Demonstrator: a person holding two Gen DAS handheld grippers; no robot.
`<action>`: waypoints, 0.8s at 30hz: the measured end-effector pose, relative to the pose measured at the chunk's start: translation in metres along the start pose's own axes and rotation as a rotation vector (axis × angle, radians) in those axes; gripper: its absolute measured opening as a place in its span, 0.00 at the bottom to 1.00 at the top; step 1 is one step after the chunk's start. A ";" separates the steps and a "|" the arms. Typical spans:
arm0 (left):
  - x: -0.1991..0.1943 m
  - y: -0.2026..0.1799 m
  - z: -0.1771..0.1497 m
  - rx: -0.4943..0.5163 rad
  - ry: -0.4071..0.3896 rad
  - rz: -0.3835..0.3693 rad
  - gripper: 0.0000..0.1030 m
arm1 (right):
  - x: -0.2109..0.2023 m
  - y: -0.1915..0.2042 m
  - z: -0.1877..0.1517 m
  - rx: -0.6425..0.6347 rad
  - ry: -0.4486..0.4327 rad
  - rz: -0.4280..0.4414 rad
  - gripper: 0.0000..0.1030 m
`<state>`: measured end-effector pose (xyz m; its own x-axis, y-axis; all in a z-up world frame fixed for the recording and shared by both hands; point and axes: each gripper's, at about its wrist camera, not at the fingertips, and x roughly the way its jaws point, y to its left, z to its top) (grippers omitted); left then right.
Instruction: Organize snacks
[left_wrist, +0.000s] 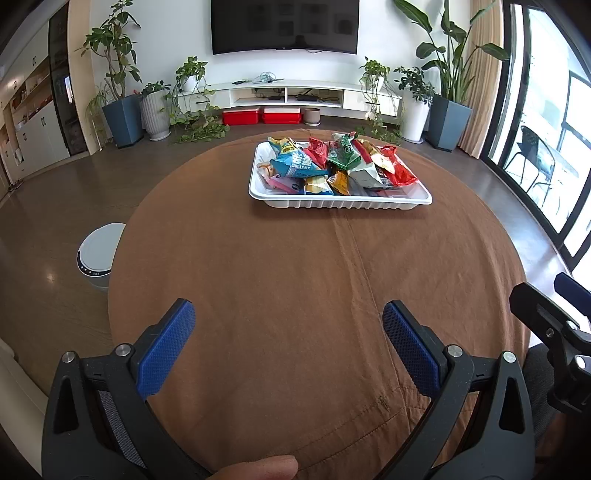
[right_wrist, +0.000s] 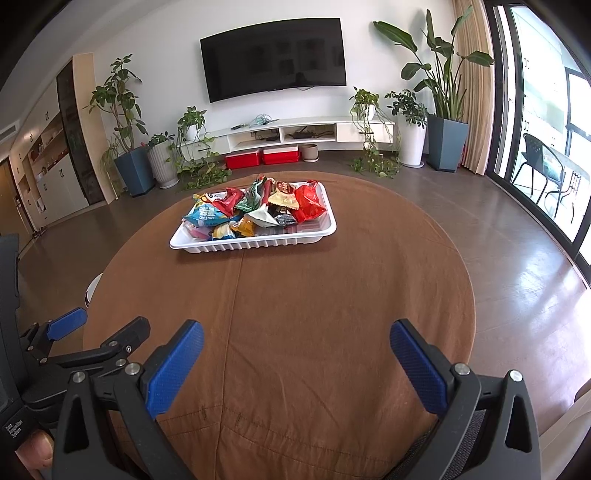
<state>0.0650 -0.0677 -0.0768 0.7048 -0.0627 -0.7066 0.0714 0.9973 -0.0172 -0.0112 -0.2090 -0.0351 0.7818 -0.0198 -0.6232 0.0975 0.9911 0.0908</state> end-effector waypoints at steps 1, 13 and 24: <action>0.001 -0.001 0.000 0.000 0.000 0.000 1.00 | 0.000 0.000 0.000 0.000 0.000 0.000 1.00; 0.000 -0.001 -0.001 0.008 0.001 -0.001 1.00 | -0.001 0.000 0.000 0.001 0.002 0.001 1.00; -0.003 -0.003 -0.004 0.030 -0.017 -0.015 1.00 | 0.000 -0.001 -0.001 0.004 0.007 0.000 1.00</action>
<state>0.0602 -0.0703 -0.0778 0.7155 -0.0780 -0.6943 0.1027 0.9947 -0.0059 -0.0120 -0.2102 -0.0361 0.7776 -0.0187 -0.6285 0.0995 0.9906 0.0936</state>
